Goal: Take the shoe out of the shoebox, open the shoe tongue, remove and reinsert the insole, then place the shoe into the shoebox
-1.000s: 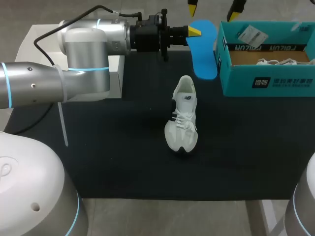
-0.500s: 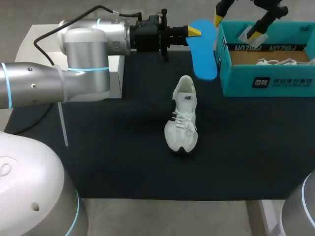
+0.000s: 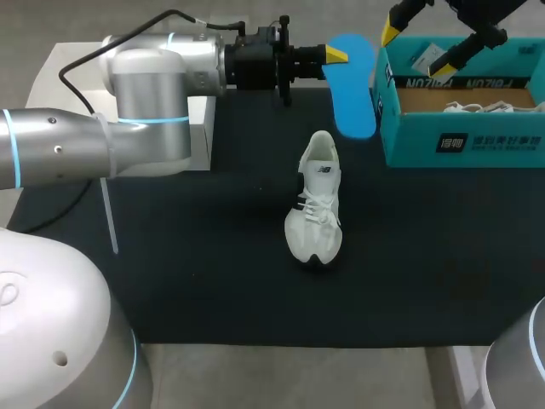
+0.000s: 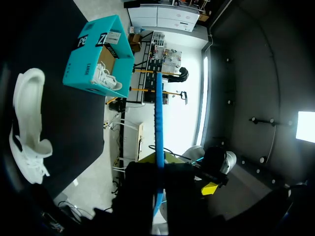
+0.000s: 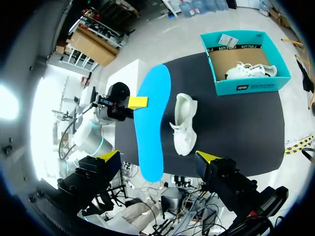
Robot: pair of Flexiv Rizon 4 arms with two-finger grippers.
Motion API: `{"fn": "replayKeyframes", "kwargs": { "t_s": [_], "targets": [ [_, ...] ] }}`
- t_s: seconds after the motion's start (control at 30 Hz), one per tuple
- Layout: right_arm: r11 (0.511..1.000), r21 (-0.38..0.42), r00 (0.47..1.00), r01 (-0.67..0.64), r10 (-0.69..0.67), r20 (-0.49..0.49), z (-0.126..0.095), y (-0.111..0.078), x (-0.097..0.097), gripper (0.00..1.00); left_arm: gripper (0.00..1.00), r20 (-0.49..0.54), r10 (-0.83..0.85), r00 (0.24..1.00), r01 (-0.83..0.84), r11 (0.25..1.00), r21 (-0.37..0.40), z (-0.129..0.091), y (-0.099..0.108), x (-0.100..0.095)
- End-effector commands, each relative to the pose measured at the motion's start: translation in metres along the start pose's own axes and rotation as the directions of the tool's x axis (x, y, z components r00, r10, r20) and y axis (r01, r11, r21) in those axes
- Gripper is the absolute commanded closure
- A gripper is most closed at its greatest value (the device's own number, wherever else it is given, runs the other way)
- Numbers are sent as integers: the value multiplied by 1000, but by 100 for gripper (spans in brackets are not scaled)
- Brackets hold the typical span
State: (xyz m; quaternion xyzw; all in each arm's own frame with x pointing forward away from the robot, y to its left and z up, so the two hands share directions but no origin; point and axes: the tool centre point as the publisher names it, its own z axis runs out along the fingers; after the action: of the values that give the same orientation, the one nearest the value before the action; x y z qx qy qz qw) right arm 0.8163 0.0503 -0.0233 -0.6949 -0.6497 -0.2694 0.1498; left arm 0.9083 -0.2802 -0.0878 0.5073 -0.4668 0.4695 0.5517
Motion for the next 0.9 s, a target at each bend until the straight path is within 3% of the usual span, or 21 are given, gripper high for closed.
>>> {"fn": "replayKeyframes", "kwargs": {
  "t_s": [0.03, 0.2, 0.43, 0.57, 0.67, 0.83, 0.9],
  "targets": [
    [1000, -13, 947, 5, -9, -322, 2, -1, -30, 0, 100, 2, 0, 1000, 0, 1000, -1, 0, 0, 0],
    [999, -33, 883, -22, 4, -469, -3, 4, -47, 0, 100, 2, 0, 1000, 0, 1000, -1, 0, 0, 0],
    [998, -45, 844, -46, 15, -536, -3, 11, -56, 0, 100, 2, 0, 1000, 0, 1000, -1, 0, 0, 0],
    [998, -42, 758, -43, 5, -652, -1, 16, -59, 0, 100, 2, 0, 1000, 0, 1000, -1, 0, 0, 0],
    [998, -48, 722, -42, -3, -692, 2, 21, -62, 0, 100, 2, 0, 1000, 0, 1000, -1, 0, 0, 0],
    [999, -51, 724, -17, -23, -690, 2, 29, -61, 0, 100, 2, 0, 1000, 0, 1000, -1, 0, 0, 0],
    [998, -48, 638, -29, -18, -770, 1, 33, -65, 0, 100, 2, 0, 1000, 0, 1000, -1, 0, 0, 0]
  ]
}}
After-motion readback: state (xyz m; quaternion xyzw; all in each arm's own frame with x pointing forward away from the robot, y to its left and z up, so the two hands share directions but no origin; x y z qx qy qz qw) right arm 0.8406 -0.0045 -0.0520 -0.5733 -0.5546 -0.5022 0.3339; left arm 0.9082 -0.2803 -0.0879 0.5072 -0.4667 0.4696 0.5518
